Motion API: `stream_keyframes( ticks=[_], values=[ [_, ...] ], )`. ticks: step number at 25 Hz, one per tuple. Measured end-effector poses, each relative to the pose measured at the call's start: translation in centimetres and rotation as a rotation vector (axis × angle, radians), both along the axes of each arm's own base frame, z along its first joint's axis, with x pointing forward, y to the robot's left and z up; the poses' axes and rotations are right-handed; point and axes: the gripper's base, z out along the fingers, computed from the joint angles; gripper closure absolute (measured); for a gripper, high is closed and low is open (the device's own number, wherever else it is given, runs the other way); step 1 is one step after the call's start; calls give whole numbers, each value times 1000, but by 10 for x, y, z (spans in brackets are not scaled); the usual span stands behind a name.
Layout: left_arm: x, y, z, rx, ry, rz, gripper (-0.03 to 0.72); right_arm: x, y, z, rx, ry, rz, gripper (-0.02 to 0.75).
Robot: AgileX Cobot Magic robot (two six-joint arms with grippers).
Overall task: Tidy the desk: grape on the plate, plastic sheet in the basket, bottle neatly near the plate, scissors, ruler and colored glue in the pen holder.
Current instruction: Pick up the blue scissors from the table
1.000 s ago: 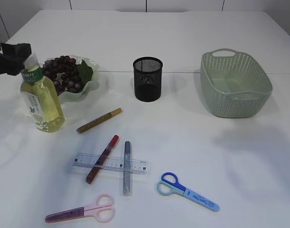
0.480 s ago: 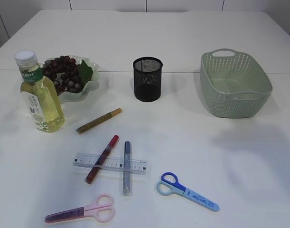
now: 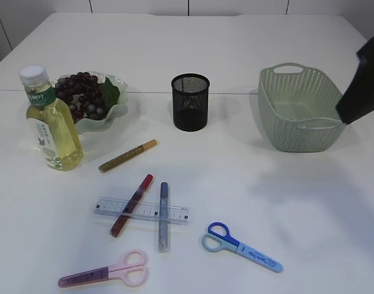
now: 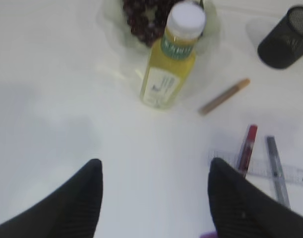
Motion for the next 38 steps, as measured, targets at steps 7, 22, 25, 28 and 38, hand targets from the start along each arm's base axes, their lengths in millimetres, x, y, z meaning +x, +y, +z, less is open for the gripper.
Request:
stream_keyframes(
  ticks=[7,22,25,28,38],
  values=[
    [-23,1,11,44,248,-49,232,-1,61,-24,-49,62,313,269],
    [-29,2,20,91,281,-90,243,26,123,-122,-223,262,735,279],
    [-29,2,20,92,281,-90,246,27,123,-127,-236,265,765,279],
    [-30,2,20,93,278,-91,246,30,124,-128,-247,240,770,279],
    [-30,2,20,93,279,-91,250,30,116,-159,-302,142,762,279]
  ],
)
